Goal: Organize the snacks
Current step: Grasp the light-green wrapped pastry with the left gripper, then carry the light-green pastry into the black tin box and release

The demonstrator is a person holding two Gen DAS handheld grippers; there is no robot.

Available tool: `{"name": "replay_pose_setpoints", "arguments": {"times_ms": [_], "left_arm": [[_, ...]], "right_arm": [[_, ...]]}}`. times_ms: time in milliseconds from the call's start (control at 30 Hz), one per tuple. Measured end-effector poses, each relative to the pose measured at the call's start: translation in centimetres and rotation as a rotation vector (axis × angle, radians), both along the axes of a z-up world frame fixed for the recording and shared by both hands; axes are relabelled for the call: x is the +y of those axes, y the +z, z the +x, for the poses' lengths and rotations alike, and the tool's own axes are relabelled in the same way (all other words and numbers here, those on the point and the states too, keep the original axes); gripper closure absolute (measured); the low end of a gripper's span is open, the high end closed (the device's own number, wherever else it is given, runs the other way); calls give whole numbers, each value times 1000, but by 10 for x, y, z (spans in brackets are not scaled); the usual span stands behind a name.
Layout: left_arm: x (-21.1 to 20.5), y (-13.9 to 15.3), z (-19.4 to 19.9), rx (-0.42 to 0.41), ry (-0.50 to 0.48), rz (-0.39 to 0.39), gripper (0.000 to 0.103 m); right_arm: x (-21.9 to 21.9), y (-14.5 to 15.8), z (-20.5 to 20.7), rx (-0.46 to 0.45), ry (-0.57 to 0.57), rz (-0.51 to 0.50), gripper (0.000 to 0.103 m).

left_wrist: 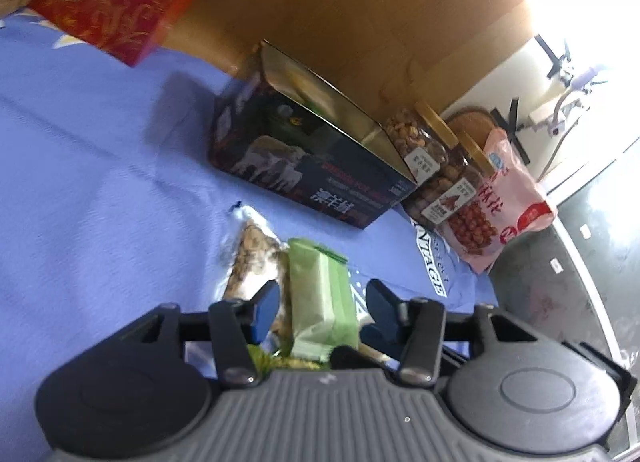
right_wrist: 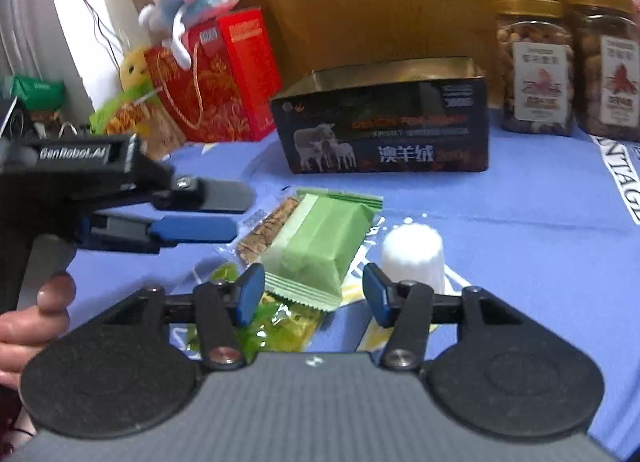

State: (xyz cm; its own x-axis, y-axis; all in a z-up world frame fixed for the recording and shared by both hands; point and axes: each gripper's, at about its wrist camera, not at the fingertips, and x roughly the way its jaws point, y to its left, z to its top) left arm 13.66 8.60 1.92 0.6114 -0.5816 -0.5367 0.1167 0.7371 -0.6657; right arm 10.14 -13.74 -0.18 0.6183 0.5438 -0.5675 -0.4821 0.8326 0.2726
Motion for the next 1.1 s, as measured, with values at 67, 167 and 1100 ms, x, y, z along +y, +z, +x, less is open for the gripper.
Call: {"name": "replay_pose_setpoints", "arguments": {"times_ms": [67, 167, 1100], "left_arm": [[-8, -2, 9, 11, -29, 12, 54], [-18, -10, 18, 38, -52, 30, 59], [-4, 52, 132, -116, 84, 52, 70]], "right_arm": [[5, -6, 9, 19, 15, -12, 44], [11, -7, 12, -6, 35, -17, 39], [30, 57, 130, -198, -148, 16, 46]]}}
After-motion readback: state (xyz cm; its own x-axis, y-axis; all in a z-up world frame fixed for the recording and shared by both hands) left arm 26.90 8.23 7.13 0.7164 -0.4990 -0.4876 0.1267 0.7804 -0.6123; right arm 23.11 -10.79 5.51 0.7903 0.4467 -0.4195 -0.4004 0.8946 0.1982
